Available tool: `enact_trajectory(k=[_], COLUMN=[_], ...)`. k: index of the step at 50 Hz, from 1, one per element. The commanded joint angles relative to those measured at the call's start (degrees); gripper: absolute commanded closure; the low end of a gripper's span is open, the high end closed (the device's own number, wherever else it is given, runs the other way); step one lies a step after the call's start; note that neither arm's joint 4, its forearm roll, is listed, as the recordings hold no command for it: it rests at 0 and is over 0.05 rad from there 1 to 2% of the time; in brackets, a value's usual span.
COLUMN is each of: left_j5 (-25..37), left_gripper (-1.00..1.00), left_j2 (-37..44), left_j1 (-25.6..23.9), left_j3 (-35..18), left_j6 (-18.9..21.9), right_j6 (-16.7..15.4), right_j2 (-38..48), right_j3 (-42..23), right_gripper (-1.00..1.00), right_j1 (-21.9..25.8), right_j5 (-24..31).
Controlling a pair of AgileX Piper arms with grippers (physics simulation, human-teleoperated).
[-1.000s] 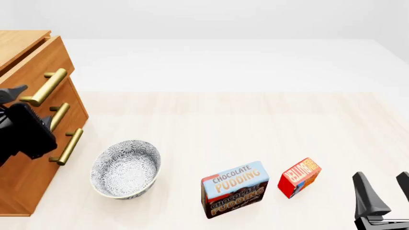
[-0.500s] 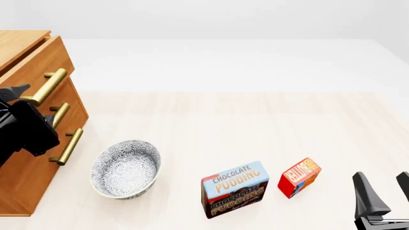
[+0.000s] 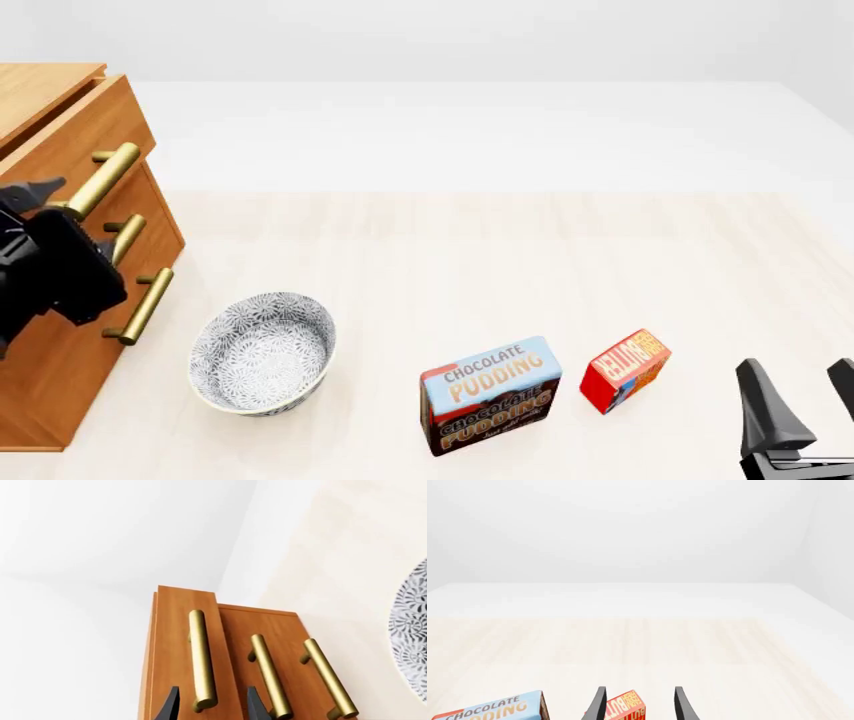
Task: Put the butter at the back in the top drawer of the cabinet and close it.
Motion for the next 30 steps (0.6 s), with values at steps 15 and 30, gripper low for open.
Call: enact_trajectory(k=[15,30], left_j5=[-0.56,-0.32], left_gripper=[1.00,1.00], left_j2=[0.27,0.00], left_j1=[0.11,0.29], left_j3=[0.90,1.27], left_j6=[0.22,0.09], right_j6=[0.00,0.00], right_j2=[0.00,0.00], right_j3=[0.00,0.00], right_gripper=[-1.00,-1.00], right_j1=[0.00,0.00], right_j5=[0.00,0.00])
